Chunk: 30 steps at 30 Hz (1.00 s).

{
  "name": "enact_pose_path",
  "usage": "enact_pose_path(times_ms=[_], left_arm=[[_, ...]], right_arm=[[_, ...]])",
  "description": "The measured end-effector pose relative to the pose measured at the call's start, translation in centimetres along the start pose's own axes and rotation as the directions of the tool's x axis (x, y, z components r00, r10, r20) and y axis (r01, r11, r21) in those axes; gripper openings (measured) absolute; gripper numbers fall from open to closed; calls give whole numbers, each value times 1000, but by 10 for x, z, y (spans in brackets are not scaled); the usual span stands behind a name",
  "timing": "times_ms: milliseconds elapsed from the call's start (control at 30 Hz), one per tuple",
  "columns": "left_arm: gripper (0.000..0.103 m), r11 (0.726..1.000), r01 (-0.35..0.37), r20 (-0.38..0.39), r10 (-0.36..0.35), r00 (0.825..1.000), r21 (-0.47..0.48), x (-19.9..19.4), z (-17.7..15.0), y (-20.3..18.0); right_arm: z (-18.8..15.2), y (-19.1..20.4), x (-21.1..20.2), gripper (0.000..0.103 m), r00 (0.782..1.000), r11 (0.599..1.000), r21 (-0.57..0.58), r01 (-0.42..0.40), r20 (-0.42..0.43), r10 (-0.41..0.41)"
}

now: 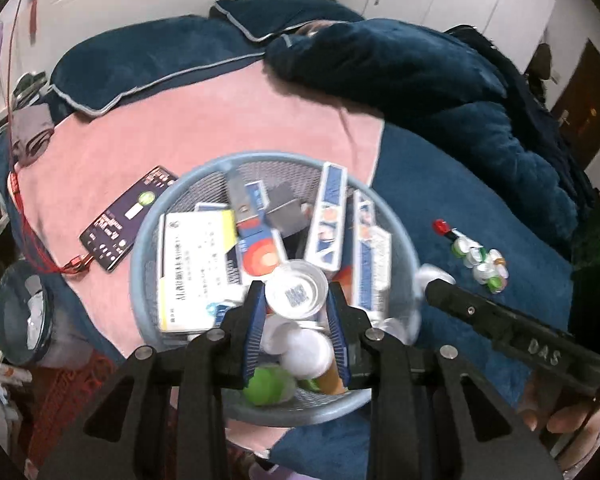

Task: Organize objects
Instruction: 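Carry both white caps over the grey mesh basket and open both grippers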

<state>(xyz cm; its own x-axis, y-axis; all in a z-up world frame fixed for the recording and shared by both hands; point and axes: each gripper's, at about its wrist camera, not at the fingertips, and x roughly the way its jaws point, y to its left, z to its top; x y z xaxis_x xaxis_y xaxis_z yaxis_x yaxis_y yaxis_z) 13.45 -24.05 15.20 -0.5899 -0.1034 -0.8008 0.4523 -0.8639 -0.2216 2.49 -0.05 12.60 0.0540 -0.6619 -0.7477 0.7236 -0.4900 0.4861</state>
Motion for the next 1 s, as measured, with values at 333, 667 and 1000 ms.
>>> enact_pose_path(times_ms=[333,667,1000], left_arm=[[100,994,-112,36,112,993,8,-10,-6,12],[101,994,-110,21,110,994,9,-8,-5,3],[101,993,-119,15,119,993,9,-12,-9,5]], right_arm=[[2,-19,-17,73,995,991,113,67,61,-74],[-2,-25,-2,75,986,981,97,166,-17,-165],[-2,-5,34,75,918,922,-18,388,-87,-388]])
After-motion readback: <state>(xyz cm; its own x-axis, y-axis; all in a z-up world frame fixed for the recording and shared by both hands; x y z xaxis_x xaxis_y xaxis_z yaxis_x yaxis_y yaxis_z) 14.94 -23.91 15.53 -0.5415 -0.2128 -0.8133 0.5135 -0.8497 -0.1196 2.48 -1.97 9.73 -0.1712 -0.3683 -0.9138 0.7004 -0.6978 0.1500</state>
